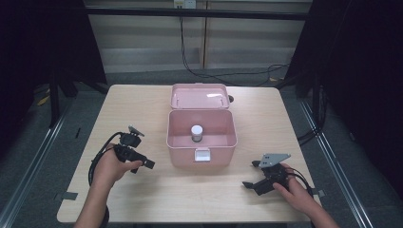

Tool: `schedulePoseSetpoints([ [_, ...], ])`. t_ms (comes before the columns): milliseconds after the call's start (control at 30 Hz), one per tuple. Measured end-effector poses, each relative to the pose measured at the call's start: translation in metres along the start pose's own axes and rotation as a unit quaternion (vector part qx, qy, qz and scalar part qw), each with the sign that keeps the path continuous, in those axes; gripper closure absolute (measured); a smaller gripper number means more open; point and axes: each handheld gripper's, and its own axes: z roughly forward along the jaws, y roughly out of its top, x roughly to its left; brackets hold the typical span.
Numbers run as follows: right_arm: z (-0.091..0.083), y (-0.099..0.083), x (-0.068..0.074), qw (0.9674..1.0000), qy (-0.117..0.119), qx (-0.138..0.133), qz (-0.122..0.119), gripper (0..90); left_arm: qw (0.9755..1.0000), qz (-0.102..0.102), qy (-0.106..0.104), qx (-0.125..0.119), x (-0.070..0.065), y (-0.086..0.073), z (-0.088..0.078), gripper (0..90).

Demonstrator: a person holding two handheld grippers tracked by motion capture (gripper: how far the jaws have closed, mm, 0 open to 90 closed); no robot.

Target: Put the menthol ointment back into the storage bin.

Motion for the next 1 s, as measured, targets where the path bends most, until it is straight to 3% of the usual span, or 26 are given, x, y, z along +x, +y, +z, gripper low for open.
schedulePoseSetpoints([
  [200, 0.000, 0.000, 0.000, 1.0000, 0.000, 0.000, -0.001, 9.6, 0.9994, 0.029, 0.010, -0.018, 0.002, -0.010, 0.012, 24.6],
  [267, 0.000, 0.000, 0.000, 1.0000, 0.000, 0.000, 0.000, 9.6, 0.9982, 0.050, 0.015, -0.029, 0.002, -0.012, 0.014, 24.3],
  [467, 0.000, 0.000, 0.000, 1.0000, 0.000, 0.000, 0.000, 9.6, 0.9961, 0.071, 0.027, -0.045, 0.003, -0.021, 0.026, 24.3],
  [633, 0.000, 0.000, 0.000, 1.0000, 0.000, 0.000, 0.000, 9.6, 0.9946, 0.072, 0.041, -0.062, 0.009, -0.027, 0.033, 23.1],
  [800, 0.000, 0.000, 0.000, 1.0000, 0.000, 0.000, 0.000, 9.6, 0.9901, 0.091, 0.047, -0.097, 0.010, -0.033, 0.038, 20.4],
  [833, 0.000, 0.000, 0.000, 1.0000, 0.000, 0.000, 0.000, 9.6, 0.9881, 0.100, 0.051, -0.105, 0.010, -0.035, 0.039, 19.1],
  [867, 0.000, 0.000, 0.000, 1.0000, 0.000, 0.000, 0.000, 9.6, 0.9842, 0.110, 0.066, -0.122, 0.009, -0.038, 0.043, 18.4],
  [1000, 0.000, 0.000, 0.000, 1.0000, 0.000, 0.000, 0.001, 9.6, 0.9797, 0.114, 0.064, -0.152, 0.013, -0.043, 0.046, 13.4],
])
